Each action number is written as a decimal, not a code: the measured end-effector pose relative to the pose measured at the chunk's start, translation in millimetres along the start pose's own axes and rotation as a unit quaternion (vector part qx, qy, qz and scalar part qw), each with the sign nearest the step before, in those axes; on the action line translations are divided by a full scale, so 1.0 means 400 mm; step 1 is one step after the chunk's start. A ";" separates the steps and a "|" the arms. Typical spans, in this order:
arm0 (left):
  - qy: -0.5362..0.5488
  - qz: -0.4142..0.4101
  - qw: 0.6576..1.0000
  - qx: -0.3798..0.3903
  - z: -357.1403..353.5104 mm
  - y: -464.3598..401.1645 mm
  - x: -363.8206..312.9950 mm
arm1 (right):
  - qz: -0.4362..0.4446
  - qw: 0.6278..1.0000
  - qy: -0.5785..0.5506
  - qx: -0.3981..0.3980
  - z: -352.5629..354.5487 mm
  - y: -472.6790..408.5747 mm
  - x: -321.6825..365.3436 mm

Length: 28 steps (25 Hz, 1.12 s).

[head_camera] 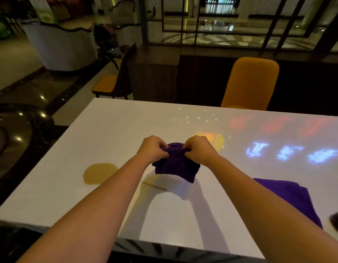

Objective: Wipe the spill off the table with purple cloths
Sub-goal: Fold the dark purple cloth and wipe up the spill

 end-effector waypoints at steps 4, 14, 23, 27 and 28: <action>-0.008 -0.007 1.000 0.001 0.045 0.003 0.036 | 0.010 1.000 0.006 0.001 -0.019 -0.018 0.058; 0.017 -0.008 1.000 0.022 0.010 -0.036 0.174 | -0.032 0.999 -0.019 0.023 -0.156 -0.054 0.065; -0.048 -0.028 0.997 0.058 -0.151 -0.027 0.334 | -0.091 0.996 -0.011 0.004 -0.384 0.020 0.001; -0.063 -0.103 0.992 0.035 -0.150 -0.013 0.356 | -0.123 0.983 0.047 -0.130 -0.408 0.026 0.019; -0.044 -0.122 0.991 0.020 -0.136 -0.006 0.370 | -0.120 0.983 0.065 -0.125 -0.422 0.020 0.027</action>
Point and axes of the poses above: each hand's wrist, its own y-axis away from the middle knuckle, its own z-axis out of the back of the hand, x = y × z, the point moved 6 cm from there along -y, towards the middle knuckle, and after that the axes turned 6 degrees about z, right-handed, at the moved point
